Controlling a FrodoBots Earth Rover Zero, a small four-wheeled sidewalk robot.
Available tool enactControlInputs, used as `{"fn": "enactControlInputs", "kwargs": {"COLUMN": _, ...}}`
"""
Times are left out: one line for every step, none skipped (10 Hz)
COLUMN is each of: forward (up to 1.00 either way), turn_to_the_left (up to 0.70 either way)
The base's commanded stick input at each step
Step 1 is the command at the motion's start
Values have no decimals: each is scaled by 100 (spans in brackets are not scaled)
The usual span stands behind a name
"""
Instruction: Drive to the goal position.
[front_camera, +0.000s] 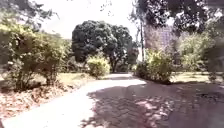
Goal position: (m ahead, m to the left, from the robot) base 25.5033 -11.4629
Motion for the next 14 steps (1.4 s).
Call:
{"fn": "enactControlInputs", "kwargs": {"forward": 70, "turn_to_the_left": 0}}
{"fn": "enactControlInputs", "kwargs": {"forward": 70, "turn_to_the_left": 0}}
{"fn": "enactControlInputs", "kwargs": {"forward": 70, "turn_to_the_left": 0}}
{"fn": "enactControlInputs", "kwargs": {"forward": 70, "turn_to_the_left": 0}}
{"fn": "enactControlInputs", "kwargs": {"forward": 70, "turn_to_the_left": 0}}
{"fn": "enactControlInputs", "kwargs": {"forward": 70, "turn_to_the_left": 0}}
{"fn": "enactControlInputs", "kwargs": {"forward": 70, "turn_to_the_left": 0}}
{"fn": "enactControlInputs", "kwargs": {"forward": 70, "turn_to_the_left": 0}}
{"fn": "enactControlInputs", "kwargs": {"forward": 70, "turn_to_the_left": -14}}
{"fn": "enactControlInputs", "kwargs": {"forward": 70, "turn_to_the_left": -32}}
{"fn": "enactControlInputs", "kwargs": {"forward": 70, "turn_to_the_left": -35}}
{"fn": "enactControlInputs", "kwargs": {"forward": 70, "turn_to_the_left": -35}}
{"fn": "enactControlInputs", "kwargs": {"forward": 70, "turn_to_the_left": -21}}
{"fn": "enactControlInputs", "kwargs": {"forward": 70, "turn_to_the_left": -3}}
